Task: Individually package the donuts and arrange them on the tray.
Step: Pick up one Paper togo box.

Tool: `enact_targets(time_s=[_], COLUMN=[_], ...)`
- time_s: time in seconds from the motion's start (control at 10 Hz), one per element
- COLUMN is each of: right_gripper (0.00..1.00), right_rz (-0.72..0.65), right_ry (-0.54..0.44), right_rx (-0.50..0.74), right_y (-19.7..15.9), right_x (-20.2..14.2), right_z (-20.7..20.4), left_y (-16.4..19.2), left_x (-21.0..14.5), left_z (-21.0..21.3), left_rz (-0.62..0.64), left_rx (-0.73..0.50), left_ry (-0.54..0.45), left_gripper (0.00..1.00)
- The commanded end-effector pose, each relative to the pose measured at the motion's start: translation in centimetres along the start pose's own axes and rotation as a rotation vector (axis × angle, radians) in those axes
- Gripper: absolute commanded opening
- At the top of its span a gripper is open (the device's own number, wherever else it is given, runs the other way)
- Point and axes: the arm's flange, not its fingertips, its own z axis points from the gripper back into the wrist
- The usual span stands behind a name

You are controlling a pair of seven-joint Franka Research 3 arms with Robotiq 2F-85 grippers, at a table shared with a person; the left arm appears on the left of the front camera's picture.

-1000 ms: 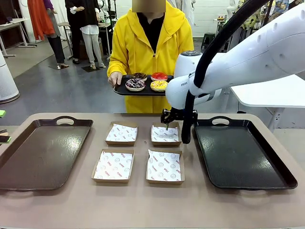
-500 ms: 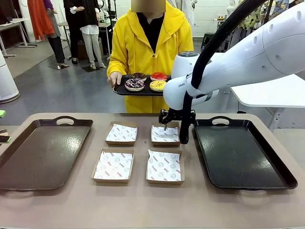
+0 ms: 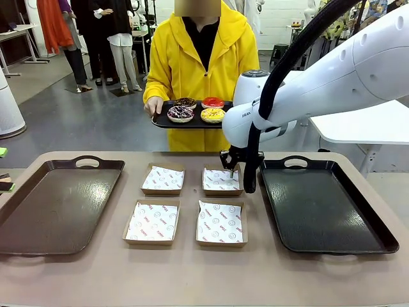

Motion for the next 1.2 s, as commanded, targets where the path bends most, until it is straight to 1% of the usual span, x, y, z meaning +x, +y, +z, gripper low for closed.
enact_targets(time_s=[0.0, 0.1, 0.6, 0.8, 1.0, 1.1], right_gripper=[0.02, 0.00, 0.00, 0.00, 0.00, 0.00], right_rz=[0.005, 0.006, -0.008, -0.032, 0.056, 0.085], right_ry=[0.010, 0.011, 0.005, 0.001, 0.031, 0.010], right_rx=[0.000, 0.003, 0.003, 0.019, 0.041, 0.061], right_y=[-0.2, -0.2, -0.3, -0.2, 0.9, 1.1], right_x=[-0.1, -0.1, -0.1, -0.2, -1.0, -1.0], right_z=[-0.2, -0.2, -0.2, 0.8, 6.1, 9.4], left_y=[-0.2, -0.2, -0.2, -0.2, -0.2, -0.2], left_x=[0.2, 0.2, 0.2, 0.2, 0.2, 0.2], left_z=[0.1, 0.1, 0.1, 0.1, 0.1, 0.1], left_rz=[0.004, 0.004, 0.004, 0.004, 0.004, 0.004], left_rx=[-0.011, -0.011, -0.011, -0.011, -0.011, -0.011], left_ry=[-0.017, -0.017, -0.017, -0.017, -0.017, -0.017], left_gripper=[1.00, 1.00, 1.00, 1.00, 1.00, 1.00])
